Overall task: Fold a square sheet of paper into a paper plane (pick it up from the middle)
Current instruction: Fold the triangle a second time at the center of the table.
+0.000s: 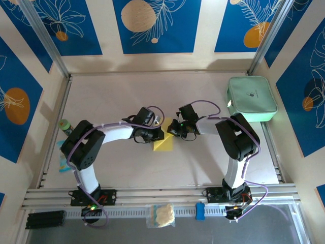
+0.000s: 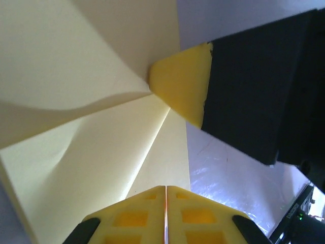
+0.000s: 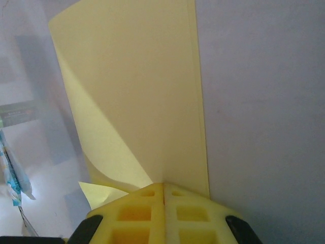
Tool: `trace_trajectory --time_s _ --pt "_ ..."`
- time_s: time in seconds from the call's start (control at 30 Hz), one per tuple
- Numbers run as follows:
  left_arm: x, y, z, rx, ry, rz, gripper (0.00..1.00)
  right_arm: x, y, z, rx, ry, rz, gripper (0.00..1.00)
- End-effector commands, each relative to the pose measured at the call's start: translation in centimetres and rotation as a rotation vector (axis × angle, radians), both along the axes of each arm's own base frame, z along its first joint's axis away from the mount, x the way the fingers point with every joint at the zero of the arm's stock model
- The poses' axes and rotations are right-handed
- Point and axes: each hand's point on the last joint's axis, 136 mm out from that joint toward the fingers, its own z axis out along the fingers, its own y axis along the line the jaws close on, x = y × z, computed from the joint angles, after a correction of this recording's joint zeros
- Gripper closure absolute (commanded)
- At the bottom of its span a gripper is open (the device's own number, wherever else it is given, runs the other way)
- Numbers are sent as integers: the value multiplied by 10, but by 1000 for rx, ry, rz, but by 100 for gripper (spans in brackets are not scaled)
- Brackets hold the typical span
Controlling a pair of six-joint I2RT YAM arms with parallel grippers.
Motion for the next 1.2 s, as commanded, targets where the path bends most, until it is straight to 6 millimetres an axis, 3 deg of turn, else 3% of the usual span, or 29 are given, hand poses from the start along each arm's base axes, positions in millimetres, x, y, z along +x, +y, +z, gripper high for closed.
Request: trace_trajectory --time_s 0.0,0.2,0.47,0.77,0.87,0.97,1.1,1.17 --pt "0 -8 -5 -25 27 -21 91 -20 -12 -34 -96 105 -10 100" --pt "-12 -2 -24 31 59 -50 93 -22 -15 -39 -114 121 -21 100" --pt "-47 39 -62 184 120 -67 94 -26 -28 -59 -191 147 -35 100" --pt "-70 62 -68 216 145 -37 92 -28 -36 -69 -216 162 -45 100" --pt "-74 65 -61 199 142 -20 89 -26 -34 -66 -211 154 -37 100" --pt "-64 61 -41 160 105 5 83 -23 -32 -61 -199 139 -24 100" --pt "-30 45 1 89 -6 43 73 -14 -17 -40 -135 97 13 100" --pt "-14 43 13 86 -47 63 71 -7 -8 -22 -91 63 25 100"
